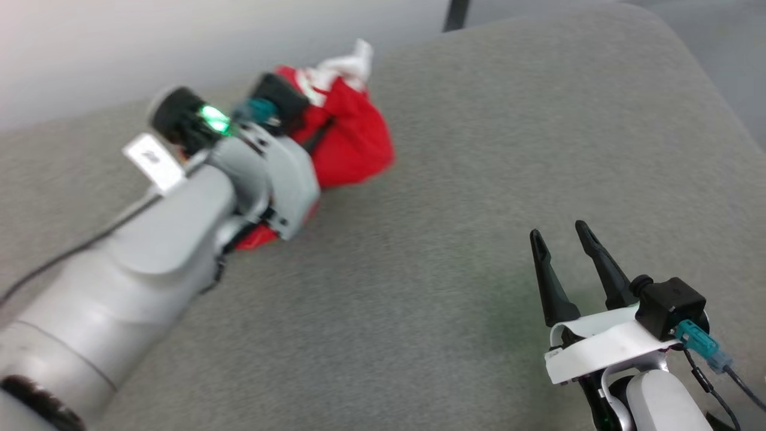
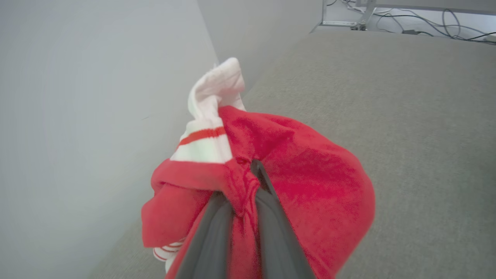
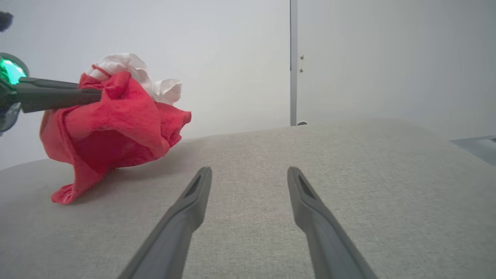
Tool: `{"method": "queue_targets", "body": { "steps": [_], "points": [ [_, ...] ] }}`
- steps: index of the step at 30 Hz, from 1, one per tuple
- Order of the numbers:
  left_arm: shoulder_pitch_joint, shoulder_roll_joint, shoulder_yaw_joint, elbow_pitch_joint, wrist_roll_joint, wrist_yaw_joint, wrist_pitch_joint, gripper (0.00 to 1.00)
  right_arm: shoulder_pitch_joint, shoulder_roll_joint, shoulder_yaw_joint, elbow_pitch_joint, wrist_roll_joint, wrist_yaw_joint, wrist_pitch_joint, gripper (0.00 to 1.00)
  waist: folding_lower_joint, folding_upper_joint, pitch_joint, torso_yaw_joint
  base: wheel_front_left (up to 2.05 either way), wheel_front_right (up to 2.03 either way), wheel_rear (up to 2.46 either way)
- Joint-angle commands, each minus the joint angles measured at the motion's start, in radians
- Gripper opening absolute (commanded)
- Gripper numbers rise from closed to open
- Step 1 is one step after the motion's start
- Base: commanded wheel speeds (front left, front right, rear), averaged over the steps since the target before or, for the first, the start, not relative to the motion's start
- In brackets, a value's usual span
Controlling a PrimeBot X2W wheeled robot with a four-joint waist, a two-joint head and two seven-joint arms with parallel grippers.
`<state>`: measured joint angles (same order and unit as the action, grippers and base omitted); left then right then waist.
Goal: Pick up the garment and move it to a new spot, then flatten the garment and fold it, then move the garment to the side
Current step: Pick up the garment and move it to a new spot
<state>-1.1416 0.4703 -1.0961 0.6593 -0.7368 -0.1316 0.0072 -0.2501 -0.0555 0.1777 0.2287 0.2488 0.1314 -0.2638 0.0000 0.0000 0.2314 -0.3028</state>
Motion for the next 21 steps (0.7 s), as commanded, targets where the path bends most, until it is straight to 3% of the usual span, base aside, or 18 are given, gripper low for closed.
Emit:
{"method": "queue_targets", "body": {
  "steps": [1, 11, 21],
  "points": [
    [0.012, -0.013, -0.013, -0.003, -0.01, 0.002, -0.004, 0.0, 0.011, 0.003, -0.001, -0.006, 0.01, -0.001, -0.001, 1.0, 0.0, 0.0, 0.023, -0.072, 0.0, 0.0, 0.0],
    [0.08, -0.099, -0.14, 0.043, -0.083, 0.002, 0.014, 0.0, -0.006, 0.005, -0.014, -0.046, 0.085, -0.001, -0.001, 1.0, 0.0, 0.0, 0.088, -0.167, 0.0, 0.0, 0.0],
    [0.117, -0.1, -0.181, 0.135, -0.159, 0.002, 0.084, 0.0, -0.009, 0.005, 0.0, -0.065, 0.132, -0.001, -0.001, 1.0, 0.0, 0.0, 0.126, -0.214, 0.0, 0.0, 0.0]
  ]
}}
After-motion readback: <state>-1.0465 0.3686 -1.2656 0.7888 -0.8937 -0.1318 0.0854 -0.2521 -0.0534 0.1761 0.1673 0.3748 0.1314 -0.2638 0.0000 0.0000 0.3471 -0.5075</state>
